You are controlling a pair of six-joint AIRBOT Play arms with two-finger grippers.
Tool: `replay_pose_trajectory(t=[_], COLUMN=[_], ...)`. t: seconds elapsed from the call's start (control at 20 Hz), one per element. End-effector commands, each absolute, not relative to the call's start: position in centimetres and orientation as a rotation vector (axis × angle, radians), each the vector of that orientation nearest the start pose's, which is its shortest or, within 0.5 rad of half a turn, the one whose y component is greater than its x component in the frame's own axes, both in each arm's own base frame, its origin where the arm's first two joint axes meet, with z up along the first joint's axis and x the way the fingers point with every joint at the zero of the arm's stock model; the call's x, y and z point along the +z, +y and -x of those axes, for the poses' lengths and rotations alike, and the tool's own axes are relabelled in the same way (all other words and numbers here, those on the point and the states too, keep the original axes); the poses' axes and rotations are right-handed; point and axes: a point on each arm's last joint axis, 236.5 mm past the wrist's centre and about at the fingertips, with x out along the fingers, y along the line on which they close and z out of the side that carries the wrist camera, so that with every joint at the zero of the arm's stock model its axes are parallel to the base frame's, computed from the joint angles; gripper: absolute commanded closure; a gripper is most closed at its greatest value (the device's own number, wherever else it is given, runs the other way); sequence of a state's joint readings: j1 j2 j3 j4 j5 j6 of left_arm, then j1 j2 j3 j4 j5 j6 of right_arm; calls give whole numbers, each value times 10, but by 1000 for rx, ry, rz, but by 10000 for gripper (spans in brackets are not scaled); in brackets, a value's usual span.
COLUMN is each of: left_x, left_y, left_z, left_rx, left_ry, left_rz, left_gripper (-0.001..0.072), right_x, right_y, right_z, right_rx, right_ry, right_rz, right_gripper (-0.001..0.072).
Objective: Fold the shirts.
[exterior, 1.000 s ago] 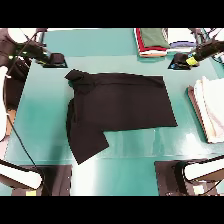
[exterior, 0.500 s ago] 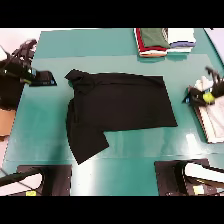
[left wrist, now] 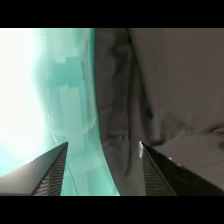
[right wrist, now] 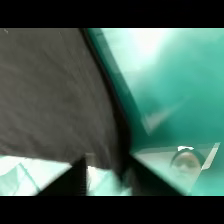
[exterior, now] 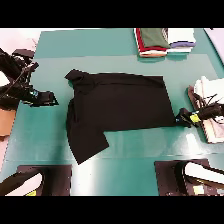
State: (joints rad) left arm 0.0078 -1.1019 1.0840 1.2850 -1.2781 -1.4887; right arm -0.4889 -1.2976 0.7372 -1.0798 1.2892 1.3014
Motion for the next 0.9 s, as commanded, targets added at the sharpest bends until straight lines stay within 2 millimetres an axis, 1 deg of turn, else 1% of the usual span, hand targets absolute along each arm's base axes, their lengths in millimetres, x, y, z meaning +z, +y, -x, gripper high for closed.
replay_pose_trajectory(t=[0.0, 0.05, 0.15, 0.25, 0.4, 0.5, 0.65, 0.85], left_x=[41, 39, 26, 1, -41, -58, -70, -79], left_y=[-56, -51, -49, -53, -61, -70, -81, -94], left_z=[-325, -321, -311, -298, -283, -278, -277, -269], left_rx=[-216, -204, -197, -198, -189, -189, -190, -222], left_ry=[1297, 1318, 1359, 1406, 1434, 1429, 1411, 1413], left_rz=[159, 138, 134, 161, 236, 302, 383, 434], left_gripper=[168, 168, 168, 167, 167, 168, 168, 168], right_x=[-90, -84, -72, -59, -51, -49, -49, -48], right_y=[6, 7, 2, 1, 0, 1, 3, 4], right_z=[-263, -269, -278, -282, -284, -284, -283, -280], right_rx=[166, 176, 178, 180, 178, 182, 187, 192], right_ry=[1581, 1560, 1525, 1491, 1461, 1455, 1462, 1472], right_rz=[-629, -594, -508, -480, -466, -471, -475, -478], right_gripper=[669, 692, 693, 692, 692, 692, 693, 692])
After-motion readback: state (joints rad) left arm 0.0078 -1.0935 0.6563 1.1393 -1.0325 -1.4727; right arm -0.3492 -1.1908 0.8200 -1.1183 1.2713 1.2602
